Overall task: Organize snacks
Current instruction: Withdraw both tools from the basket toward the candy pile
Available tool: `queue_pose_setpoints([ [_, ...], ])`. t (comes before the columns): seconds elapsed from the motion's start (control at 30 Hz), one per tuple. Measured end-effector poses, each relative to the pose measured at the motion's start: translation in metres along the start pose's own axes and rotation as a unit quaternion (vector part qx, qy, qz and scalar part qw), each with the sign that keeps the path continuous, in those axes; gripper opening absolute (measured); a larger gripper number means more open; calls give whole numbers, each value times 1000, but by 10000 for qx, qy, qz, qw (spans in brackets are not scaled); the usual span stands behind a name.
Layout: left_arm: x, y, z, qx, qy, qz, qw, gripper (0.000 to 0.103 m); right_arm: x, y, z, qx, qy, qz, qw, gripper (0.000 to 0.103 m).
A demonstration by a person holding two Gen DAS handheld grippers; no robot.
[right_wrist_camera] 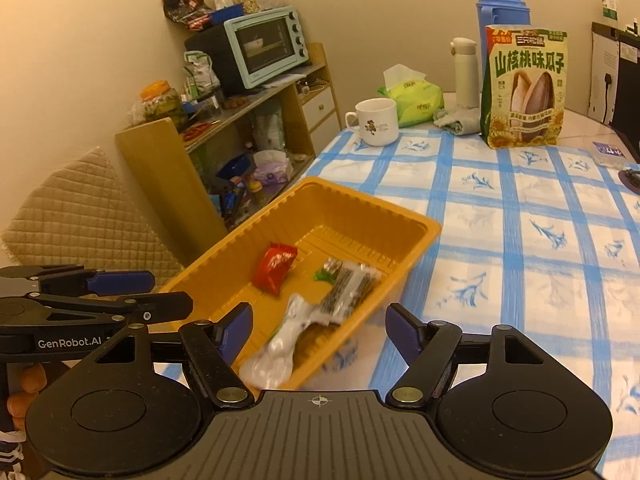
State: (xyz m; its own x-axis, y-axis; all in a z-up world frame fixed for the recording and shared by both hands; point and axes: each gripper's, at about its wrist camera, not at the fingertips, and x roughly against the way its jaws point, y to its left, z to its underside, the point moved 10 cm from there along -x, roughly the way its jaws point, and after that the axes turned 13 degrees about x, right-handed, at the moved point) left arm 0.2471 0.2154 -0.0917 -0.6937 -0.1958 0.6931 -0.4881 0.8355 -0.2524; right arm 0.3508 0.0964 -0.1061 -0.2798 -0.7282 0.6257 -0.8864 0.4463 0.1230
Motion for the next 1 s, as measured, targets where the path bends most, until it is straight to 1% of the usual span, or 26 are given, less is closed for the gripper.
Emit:
queue_pose_setpoints([
  [0.27,25,-23,37,64,98,-23,9999,55,43,-3,33,-23,41,-53,10000,74],
  [0.47,36,-47,63,79,177,5,9998,55,71,-14,64,-75,152,-37,9998,75],
  [0.73,38,-82,94,33,366,96,9993,55,98,-37,103,-188,337,33,9993,75],
  [1.0,29,-115,120,-56,546,173,9983,55,117,-64,134,-324,465,195,9982,75],
])
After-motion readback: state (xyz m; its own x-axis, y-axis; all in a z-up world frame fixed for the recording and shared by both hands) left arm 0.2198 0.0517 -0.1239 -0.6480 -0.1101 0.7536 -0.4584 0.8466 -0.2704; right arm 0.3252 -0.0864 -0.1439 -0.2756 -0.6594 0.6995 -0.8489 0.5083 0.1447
